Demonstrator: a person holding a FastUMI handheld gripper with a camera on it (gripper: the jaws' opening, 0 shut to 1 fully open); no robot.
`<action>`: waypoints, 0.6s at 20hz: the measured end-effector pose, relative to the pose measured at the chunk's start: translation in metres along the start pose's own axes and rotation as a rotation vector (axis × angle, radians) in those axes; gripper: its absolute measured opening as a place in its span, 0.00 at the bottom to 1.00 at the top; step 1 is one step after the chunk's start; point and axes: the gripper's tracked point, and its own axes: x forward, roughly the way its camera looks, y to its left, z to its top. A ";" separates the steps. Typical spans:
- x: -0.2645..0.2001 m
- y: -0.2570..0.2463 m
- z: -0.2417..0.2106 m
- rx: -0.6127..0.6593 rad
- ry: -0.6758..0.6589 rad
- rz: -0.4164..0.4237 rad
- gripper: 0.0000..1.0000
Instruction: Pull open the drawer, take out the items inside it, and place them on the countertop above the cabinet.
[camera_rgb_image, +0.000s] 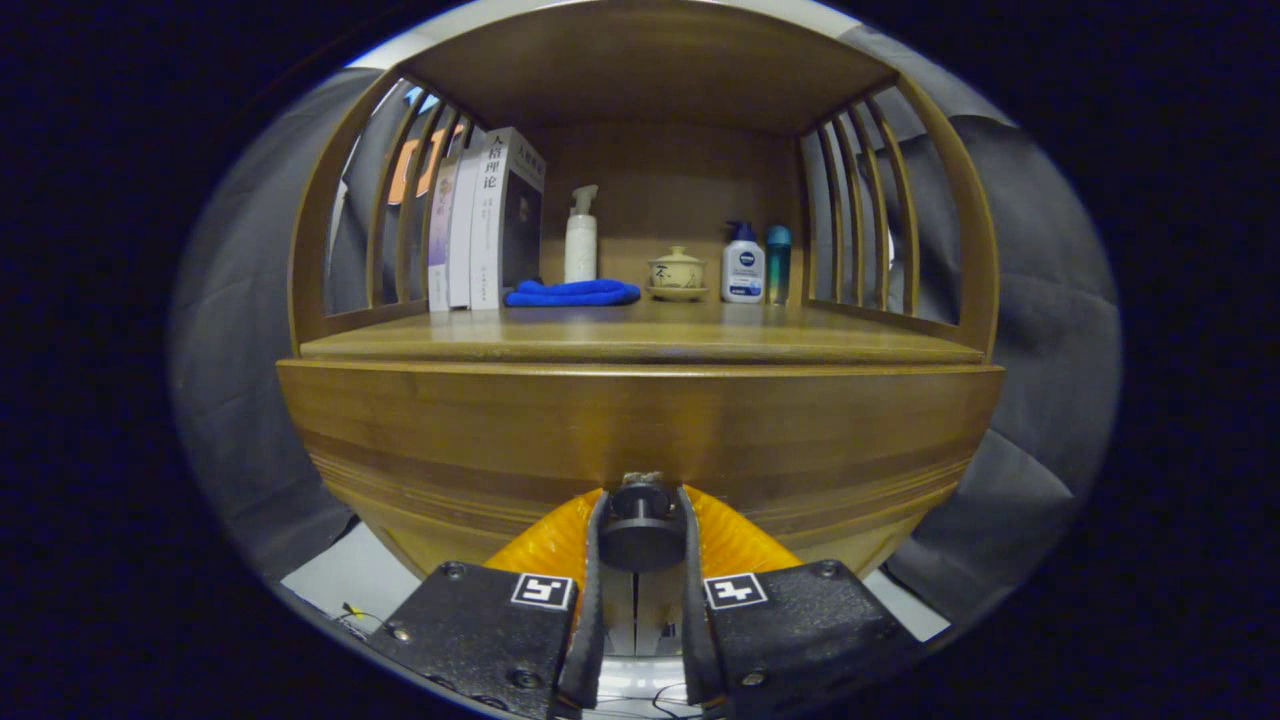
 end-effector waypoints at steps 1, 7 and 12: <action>-0.008 0.000 -0.002 0.003 0.008 0.002 0.35; -0.052 -0.001 -0.017 -0.001 0.026 0.014 0.35; -0.099 -0.004 -0.034 -0.014 0.024 0.040 0.34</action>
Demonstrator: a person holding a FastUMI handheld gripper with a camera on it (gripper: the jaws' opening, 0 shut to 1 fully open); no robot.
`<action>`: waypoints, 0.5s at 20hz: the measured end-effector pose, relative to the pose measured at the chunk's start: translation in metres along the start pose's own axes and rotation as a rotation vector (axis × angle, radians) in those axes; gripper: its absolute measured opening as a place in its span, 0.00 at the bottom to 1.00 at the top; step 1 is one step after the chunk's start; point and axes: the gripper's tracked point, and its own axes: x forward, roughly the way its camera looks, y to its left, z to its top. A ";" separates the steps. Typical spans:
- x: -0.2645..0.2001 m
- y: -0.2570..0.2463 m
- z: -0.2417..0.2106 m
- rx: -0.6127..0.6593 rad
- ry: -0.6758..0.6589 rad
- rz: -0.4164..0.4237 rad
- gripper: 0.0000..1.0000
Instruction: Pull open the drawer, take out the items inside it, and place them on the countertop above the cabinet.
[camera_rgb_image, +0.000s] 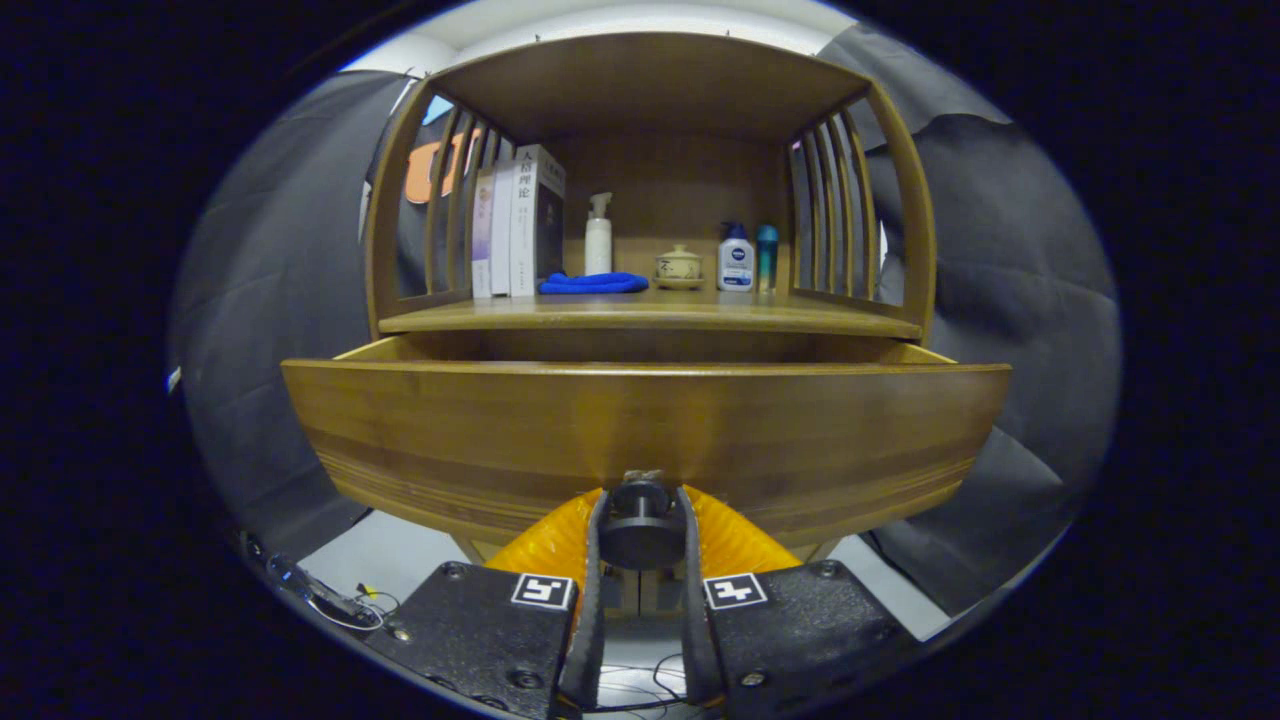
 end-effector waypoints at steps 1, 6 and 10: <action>-0.010 0.000 -0.006 -0.005 0.004 0.002 0.35; -0.050 0.006 -0.027 -0.060 -0.017 0.034 0.34; -0.071 0.007 -0.039 -0.048 0.002 0.060 0.34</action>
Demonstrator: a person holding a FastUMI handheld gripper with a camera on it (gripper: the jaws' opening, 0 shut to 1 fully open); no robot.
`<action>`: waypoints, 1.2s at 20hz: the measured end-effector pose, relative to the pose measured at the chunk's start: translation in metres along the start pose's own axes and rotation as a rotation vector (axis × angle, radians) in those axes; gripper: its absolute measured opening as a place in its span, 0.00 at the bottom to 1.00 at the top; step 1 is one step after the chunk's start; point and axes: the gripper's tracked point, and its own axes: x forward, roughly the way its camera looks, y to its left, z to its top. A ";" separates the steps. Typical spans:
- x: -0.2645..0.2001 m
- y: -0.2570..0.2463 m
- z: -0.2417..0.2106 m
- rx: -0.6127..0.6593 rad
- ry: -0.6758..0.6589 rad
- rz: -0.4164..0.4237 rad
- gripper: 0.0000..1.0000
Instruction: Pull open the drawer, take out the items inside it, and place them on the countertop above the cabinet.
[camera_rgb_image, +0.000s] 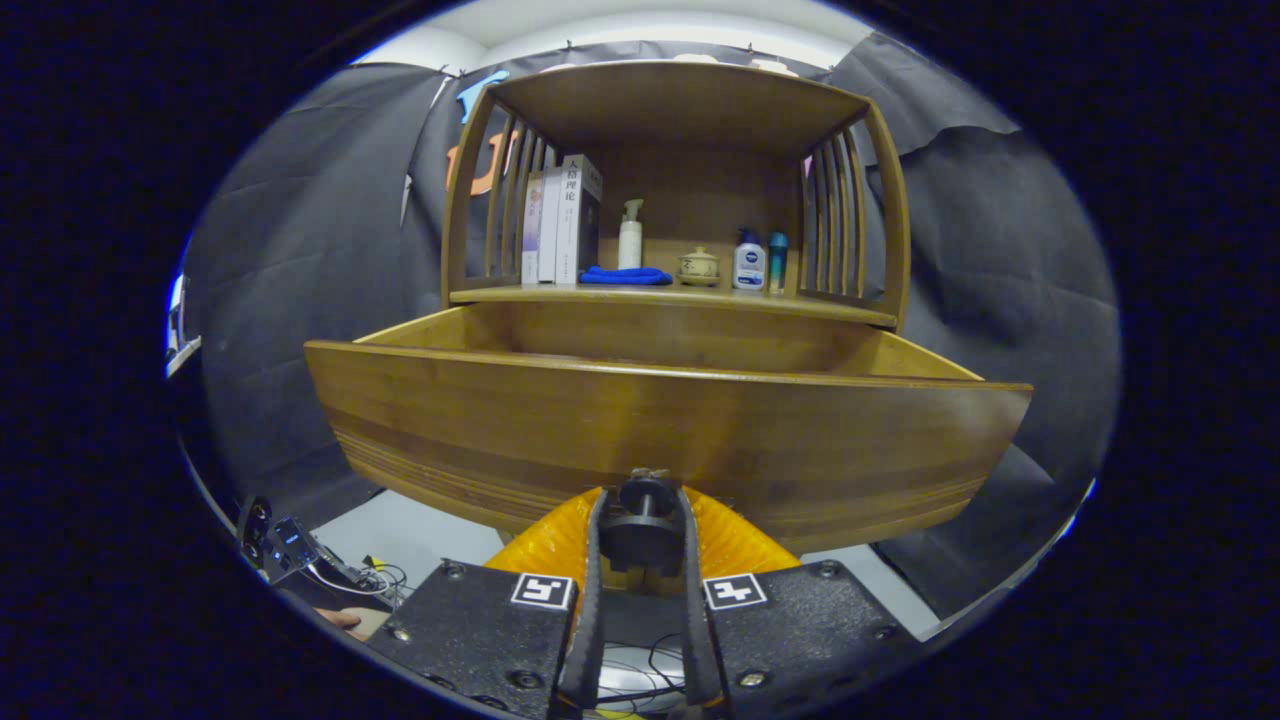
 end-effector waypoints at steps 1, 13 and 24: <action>-0.005 0.000 -0.002 -0.002 0.004 0.005 0.34; -0.029 0.005 -0.005 -0.026 0.159 0.101 0.43; -0.056 0.038 0.101 0.016 0.191 0.272 0.92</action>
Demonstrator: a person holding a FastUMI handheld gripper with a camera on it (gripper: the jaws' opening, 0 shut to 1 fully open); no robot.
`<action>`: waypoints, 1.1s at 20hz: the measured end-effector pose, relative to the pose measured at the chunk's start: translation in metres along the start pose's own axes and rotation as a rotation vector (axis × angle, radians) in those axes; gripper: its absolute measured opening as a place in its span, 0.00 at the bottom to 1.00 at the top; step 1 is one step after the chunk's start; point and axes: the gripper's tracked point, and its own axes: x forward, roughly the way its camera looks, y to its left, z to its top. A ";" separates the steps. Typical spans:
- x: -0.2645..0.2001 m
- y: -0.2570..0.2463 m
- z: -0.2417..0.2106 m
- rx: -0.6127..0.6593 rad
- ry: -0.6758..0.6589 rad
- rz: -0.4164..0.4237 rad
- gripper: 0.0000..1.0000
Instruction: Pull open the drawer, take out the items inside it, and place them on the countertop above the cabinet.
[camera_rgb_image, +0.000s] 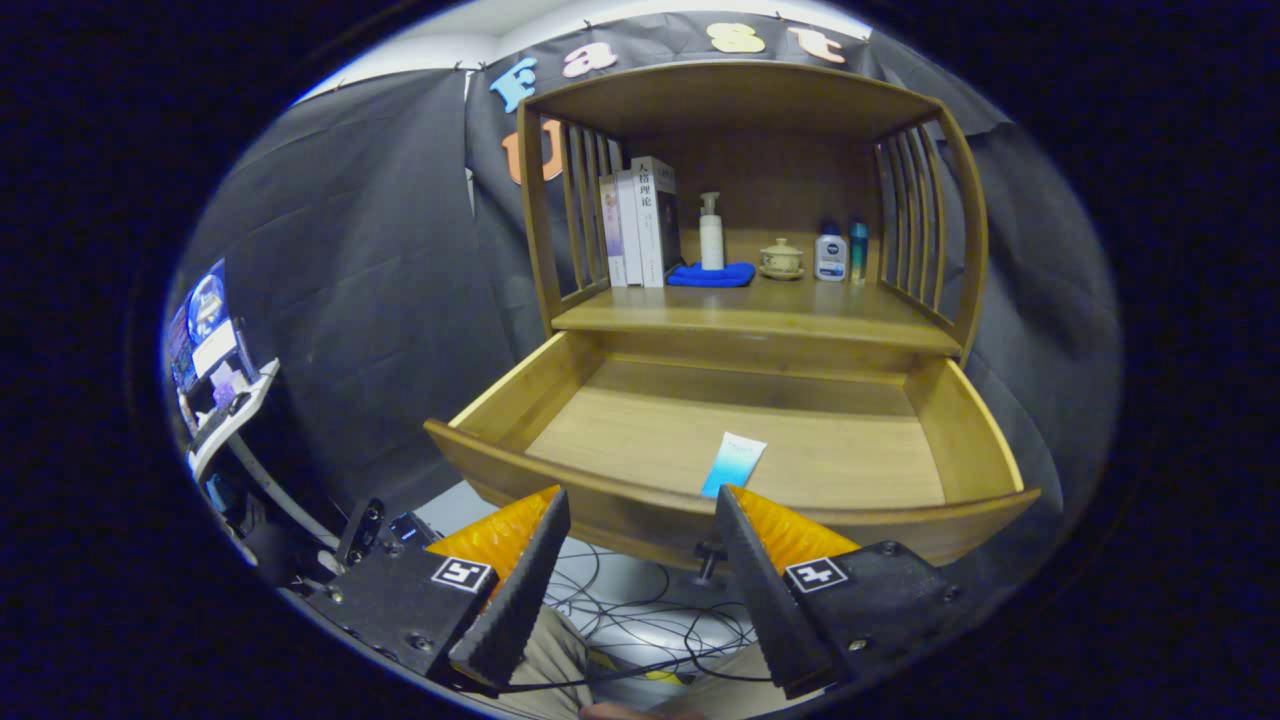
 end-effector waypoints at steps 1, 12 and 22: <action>0.007 0.000 0.010 0.003 0.003 0.002 0.92; 0.103 -0.054 -0.011 0.204 0.478 -0.159 0.92; 0.140 -0.075 -0.057 0.279 0.767 -0.245 0.81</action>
